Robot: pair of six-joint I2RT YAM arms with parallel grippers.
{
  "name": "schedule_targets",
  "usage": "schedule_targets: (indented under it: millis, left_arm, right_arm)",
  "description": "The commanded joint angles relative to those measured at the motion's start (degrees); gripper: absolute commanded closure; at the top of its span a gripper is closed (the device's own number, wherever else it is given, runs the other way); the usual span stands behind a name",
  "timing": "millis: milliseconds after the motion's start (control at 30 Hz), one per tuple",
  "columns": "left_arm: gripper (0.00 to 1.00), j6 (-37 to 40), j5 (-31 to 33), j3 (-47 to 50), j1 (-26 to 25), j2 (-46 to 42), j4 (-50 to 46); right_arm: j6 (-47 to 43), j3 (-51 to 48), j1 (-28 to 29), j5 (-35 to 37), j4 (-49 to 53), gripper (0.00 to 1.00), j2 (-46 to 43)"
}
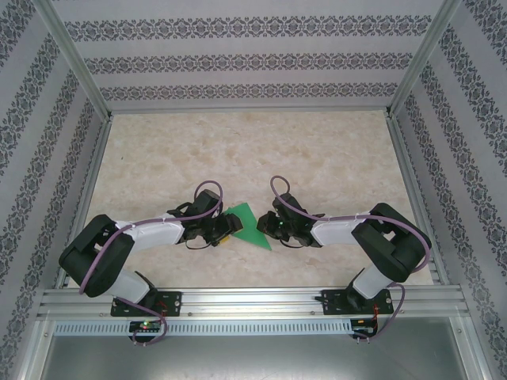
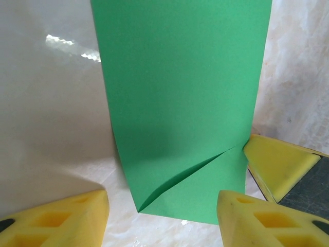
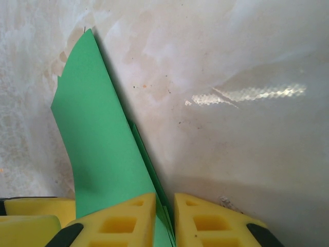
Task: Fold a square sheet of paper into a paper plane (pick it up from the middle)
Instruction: Fold the wing for the fifth time at the center of the table.
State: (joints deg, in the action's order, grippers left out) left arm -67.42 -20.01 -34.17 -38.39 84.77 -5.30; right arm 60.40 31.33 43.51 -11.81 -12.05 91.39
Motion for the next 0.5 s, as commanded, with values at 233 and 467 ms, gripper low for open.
schedule_targets:
  millis: [233,467]
  left_arm:
    - [0.48,-1.11,-1.26,-1.03,-1.43,1.67,5.65]
    - [0.51,-1.00,-0.83,-1.41,-1.47,1.46,5.42]
  right_arm:
    - [0.86,-0.83,1.15,0.77,0.70,0.83,2.38]
    - [0.86,-1.01,1.23,0.78,0.50,0.83,2.21]
